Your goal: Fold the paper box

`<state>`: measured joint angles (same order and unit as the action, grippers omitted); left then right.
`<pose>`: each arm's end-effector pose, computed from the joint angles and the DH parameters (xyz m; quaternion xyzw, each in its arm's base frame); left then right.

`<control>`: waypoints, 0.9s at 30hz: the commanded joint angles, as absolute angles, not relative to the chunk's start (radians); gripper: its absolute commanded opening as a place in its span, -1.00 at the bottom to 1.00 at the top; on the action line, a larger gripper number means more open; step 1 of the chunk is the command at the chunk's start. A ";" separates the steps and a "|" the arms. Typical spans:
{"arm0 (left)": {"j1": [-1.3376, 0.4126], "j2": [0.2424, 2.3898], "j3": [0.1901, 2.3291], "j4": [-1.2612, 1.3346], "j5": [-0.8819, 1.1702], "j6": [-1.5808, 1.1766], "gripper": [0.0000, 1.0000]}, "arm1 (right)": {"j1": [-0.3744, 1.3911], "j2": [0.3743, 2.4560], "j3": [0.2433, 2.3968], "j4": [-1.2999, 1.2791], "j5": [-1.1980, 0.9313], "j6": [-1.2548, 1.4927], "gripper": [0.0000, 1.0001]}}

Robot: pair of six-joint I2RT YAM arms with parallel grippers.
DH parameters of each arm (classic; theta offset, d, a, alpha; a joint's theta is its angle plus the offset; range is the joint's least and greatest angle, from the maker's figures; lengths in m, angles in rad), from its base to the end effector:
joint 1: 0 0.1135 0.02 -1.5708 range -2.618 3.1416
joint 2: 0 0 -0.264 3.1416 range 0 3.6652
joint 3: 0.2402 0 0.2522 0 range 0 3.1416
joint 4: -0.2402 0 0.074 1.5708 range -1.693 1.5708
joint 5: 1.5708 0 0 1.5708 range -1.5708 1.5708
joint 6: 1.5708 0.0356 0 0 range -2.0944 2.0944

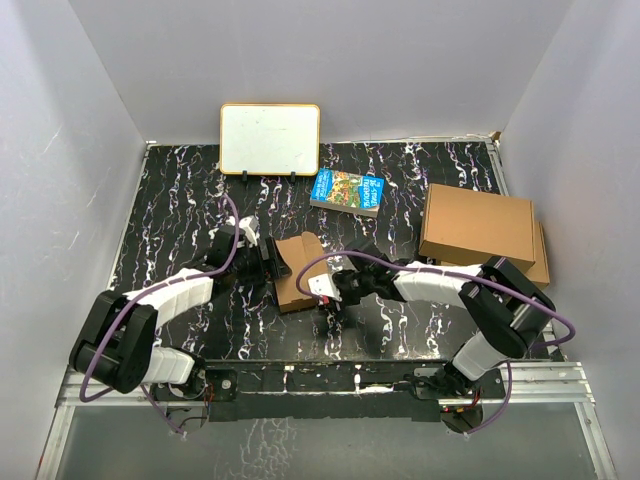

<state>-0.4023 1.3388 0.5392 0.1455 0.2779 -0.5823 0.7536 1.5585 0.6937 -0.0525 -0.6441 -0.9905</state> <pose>0.2345 -0.1104 0.1707 -0.0188 0.8901 -0.3166 0.3275 0.1922 0.2097 0.1486 -0.7532 0.5001 0.2617 0.3378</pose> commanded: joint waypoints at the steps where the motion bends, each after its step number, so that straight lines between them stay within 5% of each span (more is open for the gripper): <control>1: -0.399 1.337 0.583 0.104 0.290 -0.547 0.62 | 0.758 1.567 0.759 -0.051 -0.687 -0.918 -0.77; 27: -0.399 1.403 0.621 0.048 0.292 -0.544 0.41 | 0.762 1.635 0.859 -0.158 -0.689 -0.742 -0.82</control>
<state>-0.4019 1.3876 0.6022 0.0795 0.2966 -0.5610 0.7582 1.6257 0.8124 -0.1577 -0.6716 -0.7666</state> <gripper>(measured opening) 0.706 0.100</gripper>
